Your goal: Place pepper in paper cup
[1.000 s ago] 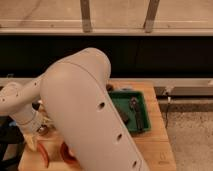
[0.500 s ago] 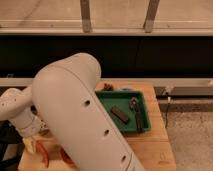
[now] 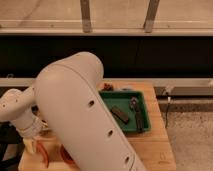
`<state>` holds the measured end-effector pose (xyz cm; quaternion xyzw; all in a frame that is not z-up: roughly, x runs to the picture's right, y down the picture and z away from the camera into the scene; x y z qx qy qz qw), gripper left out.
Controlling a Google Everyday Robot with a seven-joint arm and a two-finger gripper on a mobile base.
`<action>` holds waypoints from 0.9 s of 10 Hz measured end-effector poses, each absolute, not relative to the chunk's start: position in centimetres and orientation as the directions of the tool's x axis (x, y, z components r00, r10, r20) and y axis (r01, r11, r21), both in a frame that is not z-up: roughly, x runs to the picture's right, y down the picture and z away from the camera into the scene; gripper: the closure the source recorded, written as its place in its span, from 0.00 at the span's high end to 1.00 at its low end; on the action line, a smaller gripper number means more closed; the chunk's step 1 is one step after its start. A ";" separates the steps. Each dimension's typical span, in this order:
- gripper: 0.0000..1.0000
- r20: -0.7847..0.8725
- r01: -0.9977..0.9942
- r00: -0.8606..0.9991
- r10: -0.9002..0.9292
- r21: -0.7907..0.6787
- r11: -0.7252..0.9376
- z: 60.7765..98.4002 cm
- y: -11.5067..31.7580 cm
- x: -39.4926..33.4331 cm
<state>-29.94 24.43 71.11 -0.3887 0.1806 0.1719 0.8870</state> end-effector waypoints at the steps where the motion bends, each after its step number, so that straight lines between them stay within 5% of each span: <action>1: 0.80 -0.457 -0.447 0.875 0.163 -0.630 0.634 71.1 24.5 -29.9; 9: 0.80 -0.492 -0.478 0.855 0.163 -0.628 0.613 71.9 27.4 -31.1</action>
